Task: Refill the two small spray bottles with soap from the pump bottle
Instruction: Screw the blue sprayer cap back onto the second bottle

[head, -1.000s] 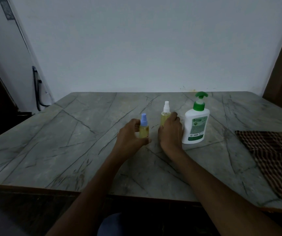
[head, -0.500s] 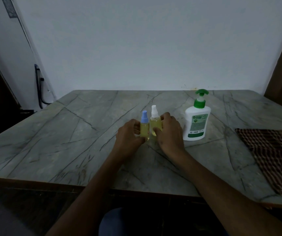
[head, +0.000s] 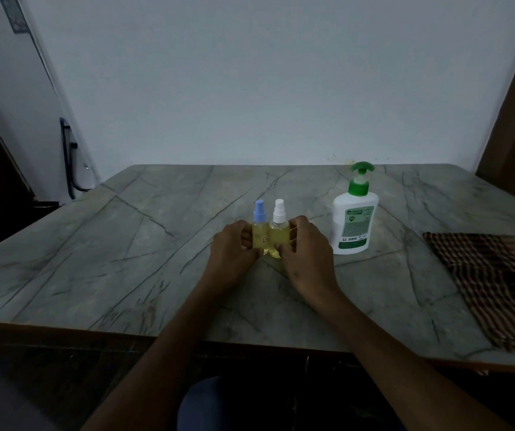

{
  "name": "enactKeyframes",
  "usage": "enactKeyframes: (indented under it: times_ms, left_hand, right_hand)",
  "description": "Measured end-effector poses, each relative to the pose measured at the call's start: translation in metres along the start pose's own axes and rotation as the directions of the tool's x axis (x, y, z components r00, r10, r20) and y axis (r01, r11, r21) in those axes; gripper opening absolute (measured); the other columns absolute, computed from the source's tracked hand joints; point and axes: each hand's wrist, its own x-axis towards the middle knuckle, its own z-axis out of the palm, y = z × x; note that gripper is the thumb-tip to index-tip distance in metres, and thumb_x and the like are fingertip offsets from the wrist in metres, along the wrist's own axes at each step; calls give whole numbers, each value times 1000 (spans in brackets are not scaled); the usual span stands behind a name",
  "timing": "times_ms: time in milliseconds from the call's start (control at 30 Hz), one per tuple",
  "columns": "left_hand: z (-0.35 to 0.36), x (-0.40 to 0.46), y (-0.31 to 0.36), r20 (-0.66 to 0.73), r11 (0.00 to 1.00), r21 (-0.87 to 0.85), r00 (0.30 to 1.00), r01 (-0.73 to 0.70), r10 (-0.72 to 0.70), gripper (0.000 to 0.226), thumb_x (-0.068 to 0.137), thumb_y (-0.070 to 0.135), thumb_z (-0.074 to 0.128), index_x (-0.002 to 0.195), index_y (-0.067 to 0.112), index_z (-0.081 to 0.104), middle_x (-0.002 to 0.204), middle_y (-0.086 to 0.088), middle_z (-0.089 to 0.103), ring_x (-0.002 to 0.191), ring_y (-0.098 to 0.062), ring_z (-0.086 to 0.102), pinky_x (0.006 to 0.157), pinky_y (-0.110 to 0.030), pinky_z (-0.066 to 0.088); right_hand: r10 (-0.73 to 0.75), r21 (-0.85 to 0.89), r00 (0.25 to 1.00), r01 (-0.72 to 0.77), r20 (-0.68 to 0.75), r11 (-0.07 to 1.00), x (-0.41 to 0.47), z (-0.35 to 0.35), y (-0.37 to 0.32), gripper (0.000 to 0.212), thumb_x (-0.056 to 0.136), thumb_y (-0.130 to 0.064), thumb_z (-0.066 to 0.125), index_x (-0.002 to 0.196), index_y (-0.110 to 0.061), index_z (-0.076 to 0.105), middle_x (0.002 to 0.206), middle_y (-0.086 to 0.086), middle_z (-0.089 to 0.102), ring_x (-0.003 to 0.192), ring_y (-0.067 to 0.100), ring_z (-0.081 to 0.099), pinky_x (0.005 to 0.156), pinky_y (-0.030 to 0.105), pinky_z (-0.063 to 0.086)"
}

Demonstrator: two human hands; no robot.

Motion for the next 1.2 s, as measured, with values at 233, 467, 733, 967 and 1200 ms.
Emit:
enactKeyframes:
  times_ms: [233,467,733,967,1200]
  left_hand:
    - [-1,-2,0,32,1000,5,999,-1,1,33,83,13,79,112,10,63,104,-2,68,92,-12,65,86,-29,55]
    - [-10,-24,3,-204,991,135,979,9,18,44,81,17,80,119,14,59,111,0,64,94,-9,60,78,-20,47]
    - [12,-65,102,-207,976,-58,959,-211,195,10,89,25,73,92,23,63,78,12,65,68,2,63,62,-12,52]
    - [81,-36,116,-7,995,-96,1000,-15,14,46,90,27,73,131,20,54,108,-1,75,79,-9,70,68,-15,52]
    - [89,-23,108,21,994,-85,998,66,-65,37,96,24,65,131,20,56,128,-3,68,106,-15,68,86,-23,53]
  right_hand:
    - [2,-3,1000,-2,-3,1000,-9,-12,-3,52,94,-25,75,138,-14,50,129,7,61,119,21,59,95,31,49]
    - [-20,-83,999,18,-28,996,-43,-75,31,27,90,-16,76,116,-17,67,109,-2,66,96,13,62,81,25,49]
    - [173,-57,984,-175,-49,983,-12,-133,107,35,88,-8,75,121,-12,67,105,3,69,92,16,65,80,27,51]
    - [110,122,988,-122,106,985,12,-118,111,48,88,-10,79,133,-14,64,121,0,70,111,17,67,94,29,55]
    - [28,79,995,-36,97,996,19,-114,105,45,92,-19,77,135,-18,63,126,2,71,107,13,66,79,13,46]
